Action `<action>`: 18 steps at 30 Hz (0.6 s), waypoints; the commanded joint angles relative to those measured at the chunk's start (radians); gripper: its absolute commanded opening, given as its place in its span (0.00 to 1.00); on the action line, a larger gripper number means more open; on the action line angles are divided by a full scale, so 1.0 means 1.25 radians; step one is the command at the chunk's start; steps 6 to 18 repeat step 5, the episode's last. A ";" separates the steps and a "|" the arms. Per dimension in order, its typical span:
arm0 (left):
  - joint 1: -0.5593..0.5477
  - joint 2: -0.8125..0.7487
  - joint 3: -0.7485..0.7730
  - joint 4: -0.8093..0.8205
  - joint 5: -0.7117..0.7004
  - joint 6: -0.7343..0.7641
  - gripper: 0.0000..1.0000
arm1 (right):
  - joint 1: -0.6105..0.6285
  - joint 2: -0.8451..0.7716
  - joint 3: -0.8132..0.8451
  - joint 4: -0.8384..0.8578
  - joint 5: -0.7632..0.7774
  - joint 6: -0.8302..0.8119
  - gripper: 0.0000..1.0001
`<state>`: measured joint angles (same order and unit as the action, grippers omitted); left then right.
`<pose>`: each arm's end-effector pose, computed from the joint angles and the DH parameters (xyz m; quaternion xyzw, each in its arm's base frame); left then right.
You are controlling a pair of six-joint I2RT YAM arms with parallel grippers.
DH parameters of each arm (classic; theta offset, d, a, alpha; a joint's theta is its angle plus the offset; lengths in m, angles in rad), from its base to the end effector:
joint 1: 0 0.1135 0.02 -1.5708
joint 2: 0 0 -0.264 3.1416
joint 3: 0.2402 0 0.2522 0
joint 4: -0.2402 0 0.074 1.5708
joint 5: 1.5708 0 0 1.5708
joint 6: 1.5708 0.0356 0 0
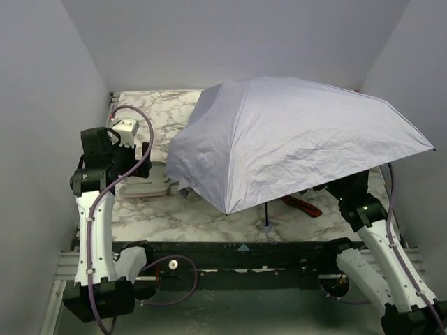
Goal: Open the umbrella
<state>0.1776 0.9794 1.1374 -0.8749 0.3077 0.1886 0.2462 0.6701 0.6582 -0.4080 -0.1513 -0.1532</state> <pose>0.1856 0.0224 0.3595 0.0684 0.8991 -0.0626 0.4278 0.1524 0.0438 0.2900 -0.2063 0.8118 0.0886 0.5391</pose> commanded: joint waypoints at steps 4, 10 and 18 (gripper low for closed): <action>0.005 -0.064 -0.078 0.098 -0.071 0.038 0.98 | -0.006 0.015 0.017 -0.017 0.052 -0.041 1.00; 0.005 -0.066 -0.077 0.097 -0.065 0.046 0.98 | -0.006 0.021 0.024 -0.020 0.047 -0.043 1.00; 0.005 -0.066 -0.077 0.097 -0.065 0.046 0.98 | -0.006 0.021 0.024 -0.020 0.047 -0.043 1.00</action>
